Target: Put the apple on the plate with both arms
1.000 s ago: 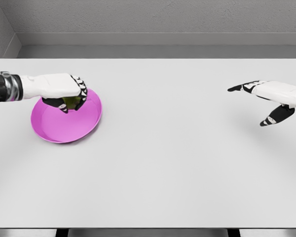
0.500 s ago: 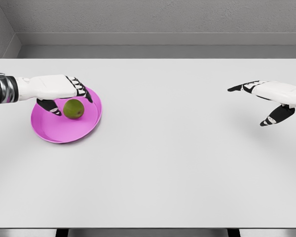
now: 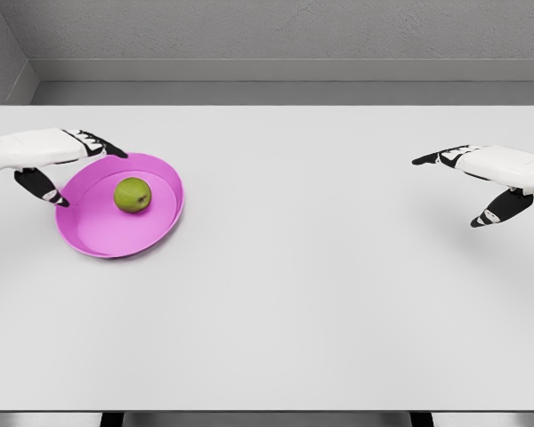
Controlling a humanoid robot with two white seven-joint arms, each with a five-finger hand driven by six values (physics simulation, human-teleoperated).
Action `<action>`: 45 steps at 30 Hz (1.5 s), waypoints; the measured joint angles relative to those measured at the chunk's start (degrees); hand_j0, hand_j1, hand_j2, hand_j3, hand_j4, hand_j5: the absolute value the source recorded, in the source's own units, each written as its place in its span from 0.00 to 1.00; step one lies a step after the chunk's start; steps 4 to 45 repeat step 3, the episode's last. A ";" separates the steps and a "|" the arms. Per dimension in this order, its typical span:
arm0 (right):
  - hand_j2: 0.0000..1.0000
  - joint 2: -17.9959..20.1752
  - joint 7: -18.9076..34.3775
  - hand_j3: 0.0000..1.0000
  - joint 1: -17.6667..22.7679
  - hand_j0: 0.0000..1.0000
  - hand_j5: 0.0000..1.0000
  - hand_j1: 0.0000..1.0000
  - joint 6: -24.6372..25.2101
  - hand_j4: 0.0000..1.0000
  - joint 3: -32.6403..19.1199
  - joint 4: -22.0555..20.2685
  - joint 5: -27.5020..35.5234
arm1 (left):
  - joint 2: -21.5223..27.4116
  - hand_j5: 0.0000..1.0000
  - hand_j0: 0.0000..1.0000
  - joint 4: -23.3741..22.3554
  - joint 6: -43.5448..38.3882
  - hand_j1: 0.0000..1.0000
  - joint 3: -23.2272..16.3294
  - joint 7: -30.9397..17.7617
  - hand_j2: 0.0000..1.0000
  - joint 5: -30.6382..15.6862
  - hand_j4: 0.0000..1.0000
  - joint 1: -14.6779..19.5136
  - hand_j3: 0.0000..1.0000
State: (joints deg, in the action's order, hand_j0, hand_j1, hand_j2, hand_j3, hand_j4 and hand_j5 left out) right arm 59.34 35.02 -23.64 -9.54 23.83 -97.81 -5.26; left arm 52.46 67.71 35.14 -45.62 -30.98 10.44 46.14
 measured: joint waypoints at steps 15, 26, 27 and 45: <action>1.00 0.00 0.00 1.00 0.00 1.00 1.00 1.00 0.00 1.00 0.00 -0.01 0.00 | 0.13 1.00 1.00 -0.30 0.00 1.00 0.02 -0.05 1.00 -0.21 1.00 0.00 1.00; 1.00 0.00 0.00 1.00 0.00 1.00 1.00 1.00 0.00 1.00 0.00 -0.01 0.00 | 0.13 1.00 1.00 -0.30 0.00 1.00 0.02 -0.05 1.00 -0.21 1.00 0.00 1.00; 1.00 0.00 0.00 1.00 0.00 1.00 1.00 1.00 0.00 1.00 0.00 -0.01 0.00 | 0.13 1.00 1.00 -0.30 0.00 1.00 0.02 -0.05 1.00 -0.21 1.00 0.00 1.00; 1.00 0.00 0.00 1.00 0.00 1.00 1.00 1.00 0.00 1.00 0.00 -0.01 0.00 | 0.13 1.00 1.00 -0.30 0.00 1.00 0.02 -0.05 1.00 -0.21 1.00 0.00 1.00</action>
